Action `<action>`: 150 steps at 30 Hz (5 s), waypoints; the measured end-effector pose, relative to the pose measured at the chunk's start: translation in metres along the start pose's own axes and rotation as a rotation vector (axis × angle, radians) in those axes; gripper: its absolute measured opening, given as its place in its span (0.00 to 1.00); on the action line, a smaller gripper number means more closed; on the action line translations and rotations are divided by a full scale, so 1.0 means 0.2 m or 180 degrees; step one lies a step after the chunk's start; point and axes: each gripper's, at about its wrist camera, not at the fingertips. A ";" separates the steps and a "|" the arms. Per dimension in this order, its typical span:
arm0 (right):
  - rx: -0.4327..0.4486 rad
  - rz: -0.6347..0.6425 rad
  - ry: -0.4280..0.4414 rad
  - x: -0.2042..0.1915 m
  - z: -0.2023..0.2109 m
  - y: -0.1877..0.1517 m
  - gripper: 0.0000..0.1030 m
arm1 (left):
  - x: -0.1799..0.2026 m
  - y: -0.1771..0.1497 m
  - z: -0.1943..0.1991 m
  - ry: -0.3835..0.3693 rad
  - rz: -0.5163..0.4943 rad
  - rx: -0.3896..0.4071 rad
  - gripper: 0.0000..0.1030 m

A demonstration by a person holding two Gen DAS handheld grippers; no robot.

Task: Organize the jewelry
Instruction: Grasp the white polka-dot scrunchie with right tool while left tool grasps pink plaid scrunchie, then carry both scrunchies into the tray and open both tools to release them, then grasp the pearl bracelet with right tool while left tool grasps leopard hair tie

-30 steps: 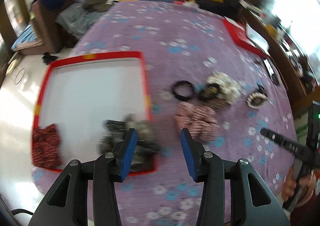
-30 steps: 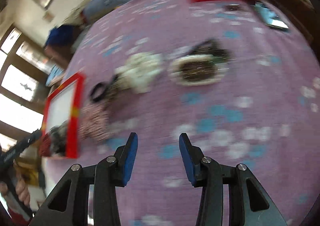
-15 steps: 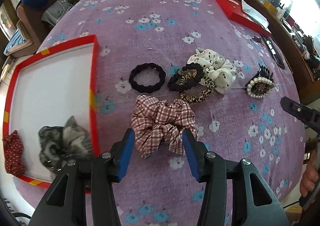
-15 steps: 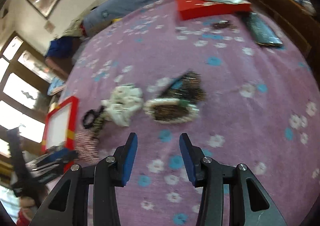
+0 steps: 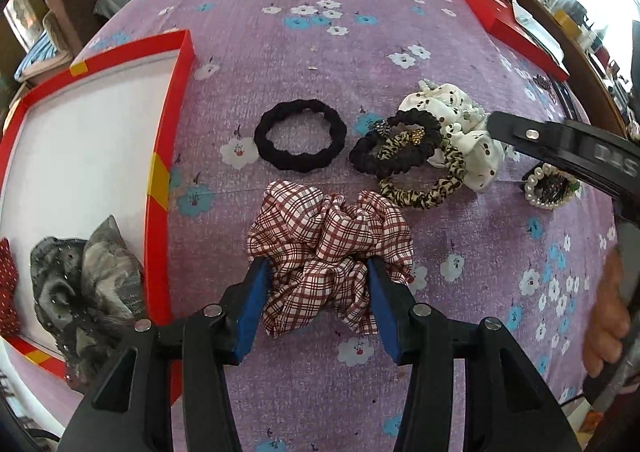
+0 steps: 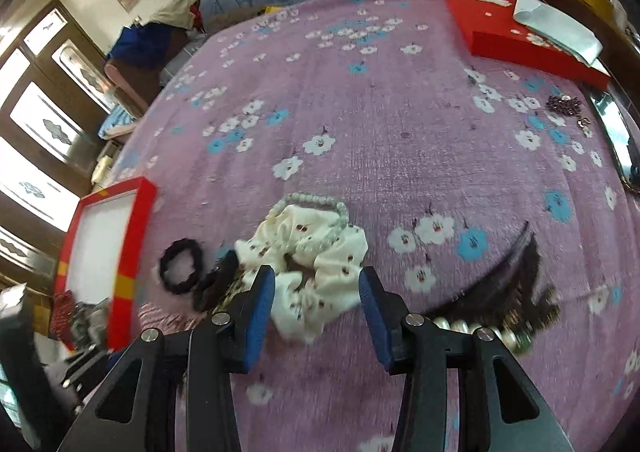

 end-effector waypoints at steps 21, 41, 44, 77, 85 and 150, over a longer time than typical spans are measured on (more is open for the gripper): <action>-0.0128 0.0008 0.0002 -0.03 0.14 -0.23 0.07 | 0.03 -0.14 0.31 -0.0349 -0.0195 0.0155 0.13; -0.0012 -0.0361 -0.0155 -0.06 0.66 -0.57 0.07 | -0.15 -0.19 0.62 -0.0637 -0.0393 0.0358 0.13; 0.0020 -0.0286 -0.0083 -0.16 0.65 -0.55 0.07 | -0.23 -0.18 0.64 -0.0567 -0.0350 0.0415 0.13; -0.0176 0.0455 0.0457 -1.34 -0.31 0.13 0.08 | -1.47 0.43 0.23 0.0647 0.0286 0.0455 0.14; -0.0291 0.0522 0.0273 -1.37 -0.47 0.16 0.11 | -1.52 0.46 0.18 0.0575 0.0440 0.0407 0.20; 0.0247 -0.0927 -0.0395 0.48 0.60 -0.66 0.48 | 0.05 0.07 0.25 -0.0005 -0.0333 0.0404 0.51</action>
Point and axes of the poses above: each gripper's, at about its wrist camera, not at the fingertips, and z roughly against the way its jaws point, x to its right, y to its top, and after that the axes turned 2 degrees about x, right-handed
